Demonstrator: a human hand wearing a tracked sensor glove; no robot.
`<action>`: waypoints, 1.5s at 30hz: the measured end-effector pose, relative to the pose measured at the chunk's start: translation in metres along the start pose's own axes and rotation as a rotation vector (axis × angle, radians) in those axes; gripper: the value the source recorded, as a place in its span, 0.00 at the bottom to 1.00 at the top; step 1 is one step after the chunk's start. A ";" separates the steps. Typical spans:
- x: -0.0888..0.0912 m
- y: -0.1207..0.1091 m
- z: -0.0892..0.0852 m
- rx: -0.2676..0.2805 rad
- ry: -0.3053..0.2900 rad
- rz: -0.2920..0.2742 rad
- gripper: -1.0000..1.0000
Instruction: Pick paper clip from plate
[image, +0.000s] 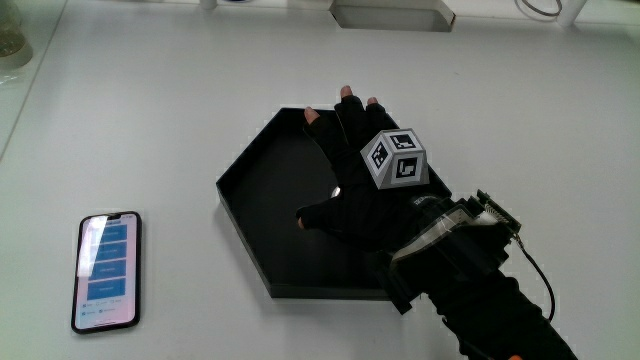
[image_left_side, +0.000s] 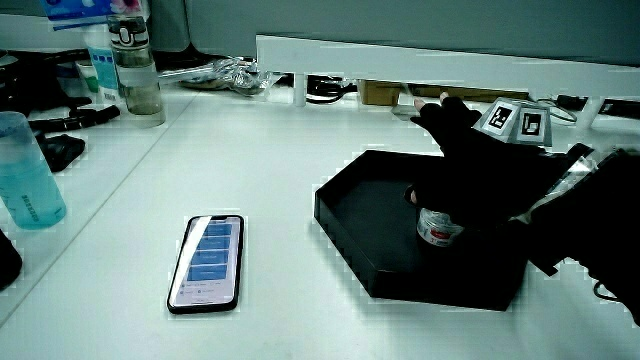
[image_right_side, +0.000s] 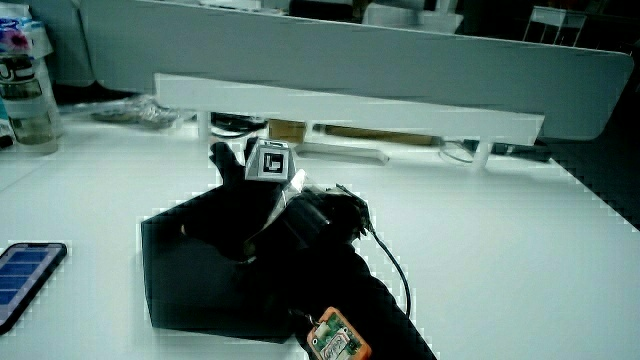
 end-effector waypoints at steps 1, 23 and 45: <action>0.003 0.005 -0.004 -0.033 -0.015 -0.018 0.50; 0.027 0.038 -0.041 -0.290 -0.034 -0.101 0.93; 0.049 0.026 -0.011 -0.246 0.029 -0.059 1.00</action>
